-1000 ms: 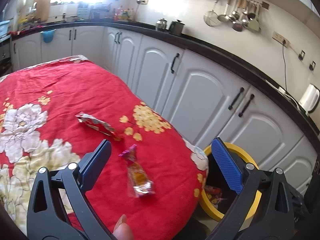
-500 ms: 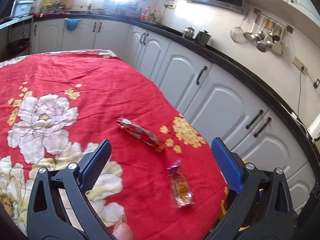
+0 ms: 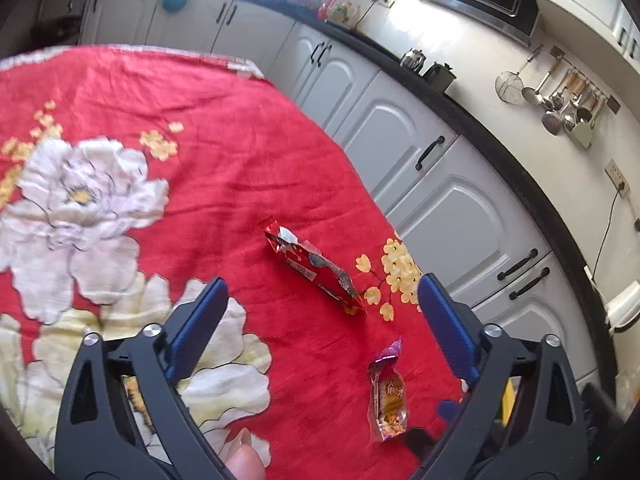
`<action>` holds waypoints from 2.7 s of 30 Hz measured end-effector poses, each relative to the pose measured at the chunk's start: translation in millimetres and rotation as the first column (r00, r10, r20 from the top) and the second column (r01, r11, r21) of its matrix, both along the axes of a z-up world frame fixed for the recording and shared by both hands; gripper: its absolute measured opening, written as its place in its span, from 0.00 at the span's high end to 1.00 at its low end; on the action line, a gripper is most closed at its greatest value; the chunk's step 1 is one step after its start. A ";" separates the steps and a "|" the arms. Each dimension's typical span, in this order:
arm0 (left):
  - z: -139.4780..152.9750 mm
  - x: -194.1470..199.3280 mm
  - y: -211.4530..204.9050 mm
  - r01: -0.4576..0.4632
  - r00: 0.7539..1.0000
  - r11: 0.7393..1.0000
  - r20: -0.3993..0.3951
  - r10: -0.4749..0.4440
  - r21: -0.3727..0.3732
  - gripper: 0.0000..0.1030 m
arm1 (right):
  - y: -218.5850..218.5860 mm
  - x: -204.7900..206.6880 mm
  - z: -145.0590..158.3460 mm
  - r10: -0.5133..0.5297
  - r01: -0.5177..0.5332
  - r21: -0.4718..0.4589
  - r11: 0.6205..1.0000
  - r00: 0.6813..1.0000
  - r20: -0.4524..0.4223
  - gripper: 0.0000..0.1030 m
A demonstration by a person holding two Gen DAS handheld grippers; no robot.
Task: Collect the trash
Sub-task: 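Grasp the red wrapper with the left tool while the right tool grasps the small snack packet, then carry the red wrapper and snack packet over the yellow bin with both tools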
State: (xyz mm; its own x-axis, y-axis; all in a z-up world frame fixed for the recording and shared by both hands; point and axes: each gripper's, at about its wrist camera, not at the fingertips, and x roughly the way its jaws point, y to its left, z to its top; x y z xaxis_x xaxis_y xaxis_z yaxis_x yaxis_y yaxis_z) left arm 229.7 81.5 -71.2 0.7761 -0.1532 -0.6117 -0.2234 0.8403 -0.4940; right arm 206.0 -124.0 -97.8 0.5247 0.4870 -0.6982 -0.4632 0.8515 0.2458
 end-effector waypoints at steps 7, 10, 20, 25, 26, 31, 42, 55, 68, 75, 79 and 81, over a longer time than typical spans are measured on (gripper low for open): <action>-17.6 23.2 -0.5 0.012 0.998 0.997 -0.056 -0.016 -0.072 0.33 | 12.6 10.6 -15.1 0.025 -0.025 -0.008 1.000 0.999 -0.034 0.67; -23.1 35.5 -1.6 0.011 0.997 0.996 -0.074 -0.017 -0.090 0.39 | 13.6 7.4 -17.5 0.031 -0.032 -0.011 0.999 0.999 -0.031 0.78; -41.8 69.6 -2.6 -0.033 0.989 0.997 -0.148 0.022 -0.070 0.72 | 5.3 -16.9 -17.8 0.041 -0.041 -0.003 0.999 0.999 -0.007 0.82; -45.4 64.7 -2.7 -0.007 0.989 0.999 -0.145 0.002 -0.032 0.90 | -1.8 -27.3 -18.3 0.030 -0.030 0.021 0.999 1.000 -0.008 0.83; -45.8 62.5 -2.7 0.002 0.990 1.000 -0.143 -0.007 -0.031 0.94 | -4.1 -29.5 -18.0 0.027 -0.027 0.024 0.999 1.000 -0.007 0.83; -45.0 46.5 -7.9 0.060 0.990 0.998 -0.126 -0.062 -0.025 0.96 | -13.8 -29.6 -15.7 0.010 -0.010 0.036 0.999 1.000 -0.002 0.85; -32.5 1.9 -47.0 0.203 0.977 0.977 -0.076 -0.198 0.068 0.97 | -53.0 -36.1 -2.6 -0.077 0.076 0.069 0.995 0.997 0.017 0.91; 0.3 -18.6 -99.8 0.313 0.948 0.938 0.003 -0.317 0.152 0.97 | -106.4 -39.0 17.1 -0.194 0.188 0.105 0.977 0.980 0.052 0.91; 22.3 -35.1 -150.0 0.400 0.906 0.892 0.056 -0.419 0.210 0.97 | -160.4 -50.3 22.4 -0.285 0.278 0.089 0.957 0.955 0.081 0.91; 28.7 -42.0 -172.2 0.433 0.885 0.870 0.071 -0.460 0.237 0.97 | -188.6 -56.0 21.9 -0.330 0.323 0.090 0.942 0.940 0.084 0.91; 30.5 -43.9 -188.8 0.460 0.868 0.852 0.074 -0.490 0.249 0.97 | -204.0 -58.0 22.0 -0.355 0.347 0.093 0.933 0.931 0.089 0.91; 30.5 -44.2 -196.7 0.473 0.861 0.844 0.072 -0.504 0.253 0.97 | -212.3 -59.5 21.3 -0.368 0.360 0.096 0.928 0.925 0.089 0.91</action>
